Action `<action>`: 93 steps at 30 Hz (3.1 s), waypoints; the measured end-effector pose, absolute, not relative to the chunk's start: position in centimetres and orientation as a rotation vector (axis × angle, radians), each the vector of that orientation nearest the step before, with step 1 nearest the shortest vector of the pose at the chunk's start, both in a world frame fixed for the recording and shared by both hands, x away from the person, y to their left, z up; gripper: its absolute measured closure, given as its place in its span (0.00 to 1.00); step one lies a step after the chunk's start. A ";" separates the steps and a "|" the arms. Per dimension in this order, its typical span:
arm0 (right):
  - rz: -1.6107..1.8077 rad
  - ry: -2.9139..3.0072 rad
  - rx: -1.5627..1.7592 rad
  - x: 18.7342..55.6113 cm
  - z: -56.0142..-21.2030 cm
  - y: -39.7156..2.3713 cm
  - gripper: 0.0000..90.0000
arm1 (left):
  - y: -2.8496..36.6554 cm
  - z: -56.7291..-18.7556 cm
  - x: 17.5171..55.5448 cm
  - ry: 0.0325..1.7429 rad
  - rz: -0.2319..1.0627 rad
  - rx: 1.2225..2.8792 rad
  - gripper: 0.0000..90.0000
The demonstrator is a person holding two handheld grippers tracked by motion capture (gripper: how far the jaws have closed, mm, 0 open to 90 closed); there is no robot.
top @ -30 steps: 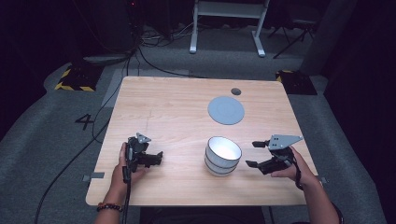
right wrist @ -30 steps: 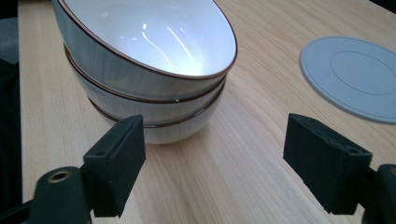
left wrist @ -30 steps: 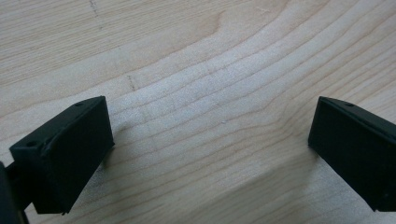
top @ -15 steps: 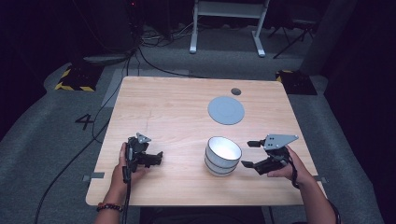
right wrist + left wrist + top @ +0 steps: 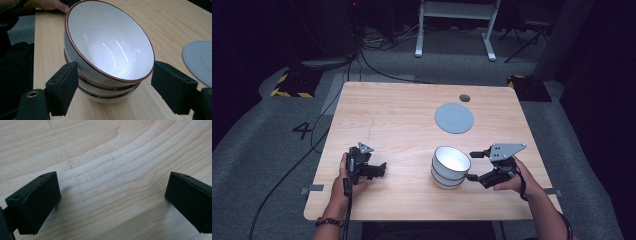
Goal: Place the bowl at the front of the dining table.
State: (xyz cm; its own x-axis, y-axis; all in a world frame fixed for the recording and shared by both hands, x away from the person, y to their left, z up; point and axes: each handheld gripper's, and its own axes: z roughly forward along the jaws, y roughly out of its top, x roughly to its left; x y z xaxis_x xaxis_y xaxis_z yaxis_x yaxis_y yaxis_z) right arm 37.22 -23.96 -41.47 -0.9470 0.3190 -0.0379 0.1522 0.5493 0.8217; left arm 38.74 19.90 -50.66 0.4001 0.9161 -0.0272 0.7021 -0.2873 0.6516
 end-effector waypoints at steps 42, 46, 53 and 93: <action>1.466 2.764 0.254 37.4 -41.7 -19.6 0.63 | 19.9 -50.7 38.7 1.375 0.476 2.078 0.00; 1.495 2.762 0.228 37.2 -41.4 -19.3 0.78 | 19.9 -50.7 38.7 1.375 0.474 2.078 0.00; 1.512 2.792 0.202 37.2 -41.4 -19.0 0.89 | 19.9 -50.7 38.7 1.375 0.479 2.078 0.00; 1.594 2.683 0.224 37.5 -38.6 -20.3 0.90 | 19.9 -50.7 38.7 1.375 0.476 2.078 0.00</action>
